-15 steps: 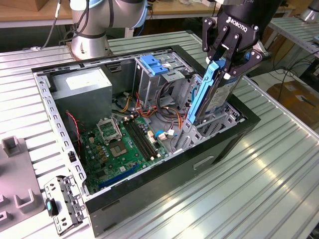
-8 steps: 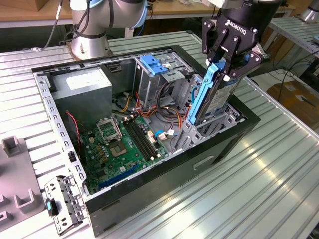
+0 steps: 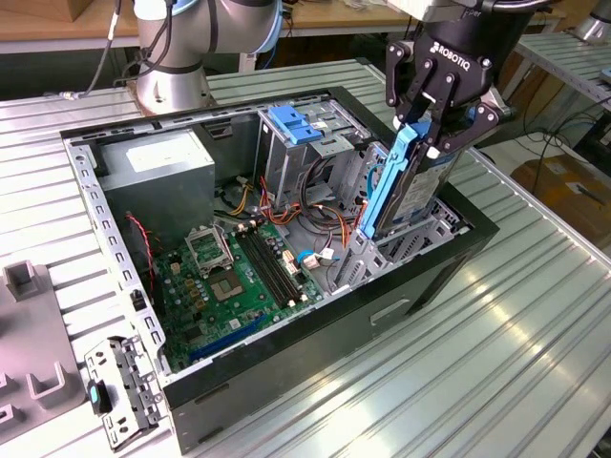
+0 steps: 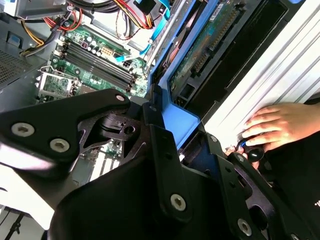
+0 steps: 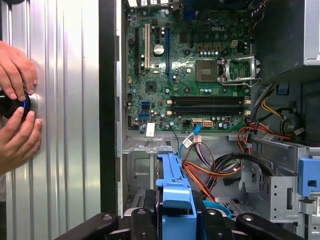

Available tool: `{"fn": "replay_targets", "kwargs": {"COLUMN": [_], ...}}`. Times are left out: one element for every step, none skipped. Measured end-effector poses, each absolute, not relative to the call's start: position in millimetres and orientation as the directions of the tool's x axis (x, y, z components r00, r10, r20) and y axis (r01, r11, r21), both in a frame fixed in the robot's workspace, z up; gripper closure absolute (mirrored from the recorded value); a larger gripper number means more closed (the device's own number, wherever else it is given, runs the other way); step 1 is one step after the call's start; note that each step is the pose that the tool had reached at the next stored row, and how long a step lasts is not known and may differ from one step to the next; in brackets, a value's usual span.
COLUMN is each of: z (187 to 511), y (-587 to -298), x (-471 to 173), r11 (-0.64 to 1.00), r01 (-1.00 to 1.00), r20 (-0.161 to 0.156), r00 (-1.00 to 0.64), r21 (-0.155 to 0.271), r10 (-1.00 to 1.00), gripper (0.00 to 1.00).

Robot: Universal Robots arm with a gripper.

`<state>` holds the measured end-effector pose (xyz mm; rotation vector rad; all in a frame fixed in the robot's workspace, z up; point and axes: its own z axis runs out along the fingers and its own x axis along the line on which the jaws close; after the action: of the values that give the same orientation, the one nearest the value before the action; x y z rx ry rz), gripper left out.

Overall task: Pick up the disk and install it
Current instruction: 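Insert the disk into the insertion slot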

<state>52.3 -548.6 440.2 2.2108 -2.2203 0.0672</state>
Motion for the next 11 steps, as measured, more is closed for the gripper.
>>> {"fn": "replay_targets", "kwargs": {"z": [439.9, 440.0, 439.9, 439.9, 439.9, 439.9, 439.9, 439.9, 439.9, 439.9, 439.8], "y": [-548.6, -548.6, -548.6, -548.6, -548.6, -548.6, -548.6, -548.6, -548.6, -548.6, -548.6], "x": [52.3, 52.3, 52.3, 52.3, 52.3, 52.3, 52.3, 52.3, 52.3, 52.3, 52.3], "r11": [0.004, 0.004, 0.004, 0.004, 0.004, 0.004, 0.004, 0.004, 0.004, 0.004, 0.004], "r01": [-1.0, -1.0, -1.0, -1.0, -1.0, -1.0, -1.0, -1.0, -1.0, -1.0, -1.0], "r20": [0.036, 0.036, 0.036, 0.036, 0.036, 0.036, 0.036, 0.036, 0.036, 0.036, 0.036], "r00": [-0.005, -0.005, -0.005, -0.005, -0.005, -0.005, -0.005, -0.005, -0.005, -0.005, -0.005], "r21": [-0.025, -0.025, -0.025, -0.025, -0.025, -0.025, -0.025, -0.025, -0.025, -0.025, -0.025], "r10": [-0.999, -0.999, -0.999, -0.999, -0.999, -0.999, -0.999, -0.999, -0.999, -0.999, -0.999], "gripper": [0.63, 0.63, 0.63, 0.63, 0.63, 0.63, 0.63, 0.63, 0.62, 0.56, 0.56]}}
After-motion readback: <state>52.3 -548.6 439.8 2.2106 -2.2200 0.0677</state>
